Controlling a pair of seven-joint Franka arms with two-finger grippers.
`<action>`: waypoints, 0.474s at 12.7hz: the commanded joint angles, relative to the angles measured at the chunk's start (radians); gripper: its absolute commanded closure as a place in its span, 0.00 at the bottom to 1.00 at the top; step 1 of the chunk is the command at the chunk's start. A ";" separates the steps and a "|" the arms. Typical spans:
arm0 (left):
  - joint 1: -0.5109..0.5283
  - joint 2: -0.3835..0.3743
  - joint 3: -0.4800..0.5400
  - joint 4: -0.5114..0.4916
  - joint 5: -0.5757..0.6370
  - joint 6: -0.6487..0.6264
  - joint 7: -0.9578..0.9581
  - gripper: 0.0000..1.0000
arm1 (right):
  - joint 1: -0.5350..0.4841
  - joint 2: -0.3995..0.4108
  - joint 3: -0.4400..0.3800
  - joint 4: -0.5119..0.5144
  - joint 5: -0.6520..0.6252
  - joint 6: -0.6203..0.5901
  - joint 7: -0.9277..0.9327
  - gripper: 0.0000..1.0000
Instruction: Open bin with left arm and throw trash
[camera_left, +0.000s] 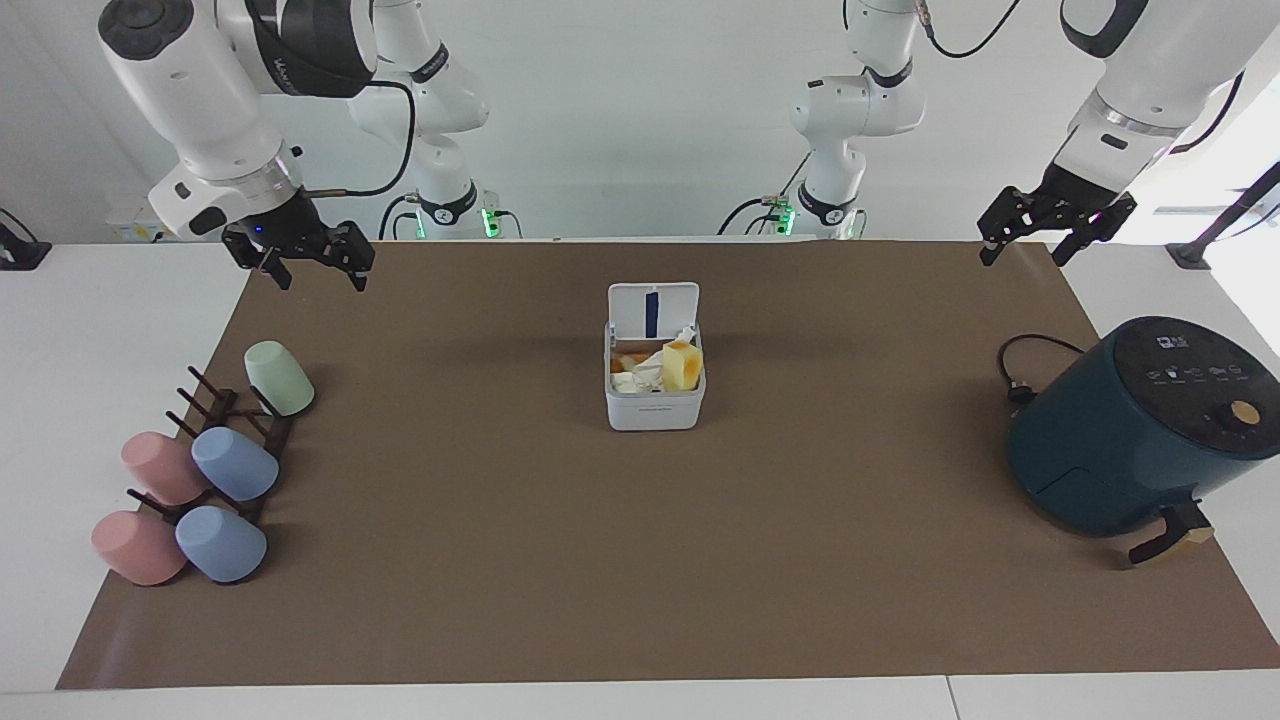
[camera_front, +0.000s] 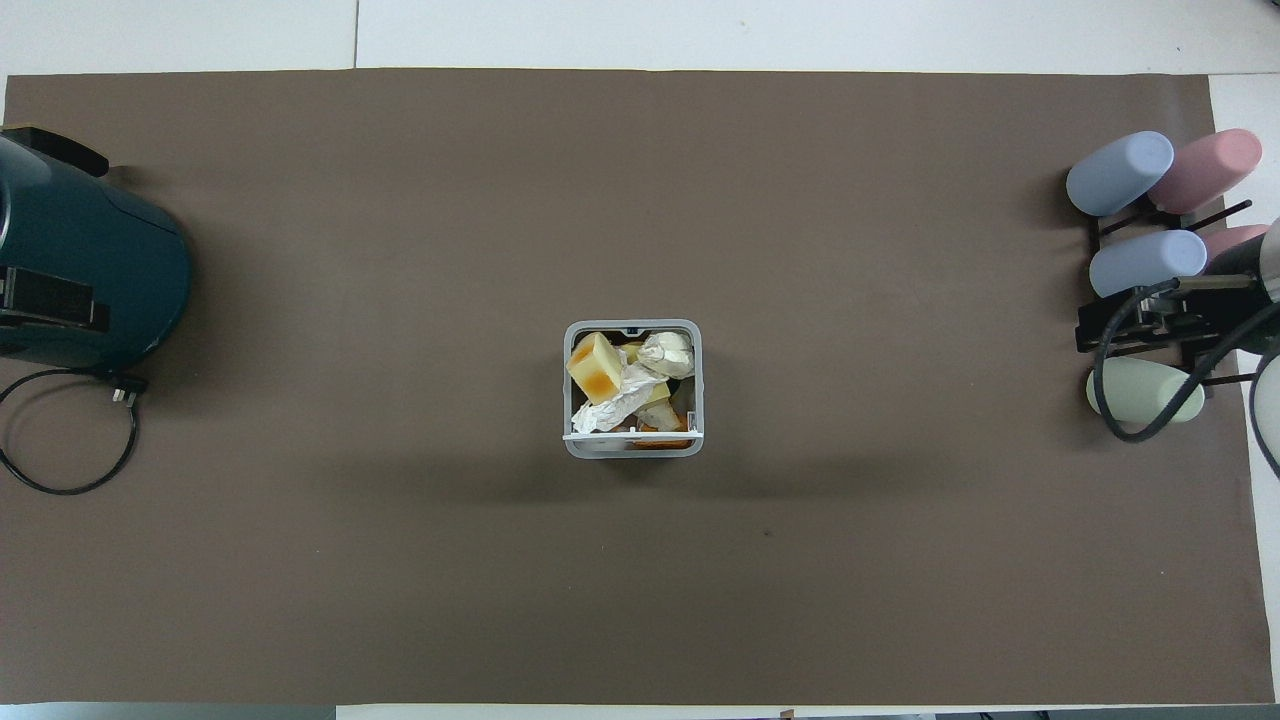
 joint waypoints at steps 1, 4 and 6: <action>0.010 -0.028 -0.007 -0.027 0.014 -0.003 0.005 0.00 | -0.002 0.033 -0.014 0.070 -0.019 -0.043 -0.034 0.00; 0.010 -0.028 -0.007 -0.028 0.014 -0.002 0.005 0.00 | -0.011 0.034 -0.018 0.073 -0.018 -0.066 -0.037 0.00; 0.010 -0.028 -0.007 -0.028 0.014 -0.001 0.005 0.00 | -0.008 0.019 -0.041 0.078 -0.010 -0.077 -0.038 0.00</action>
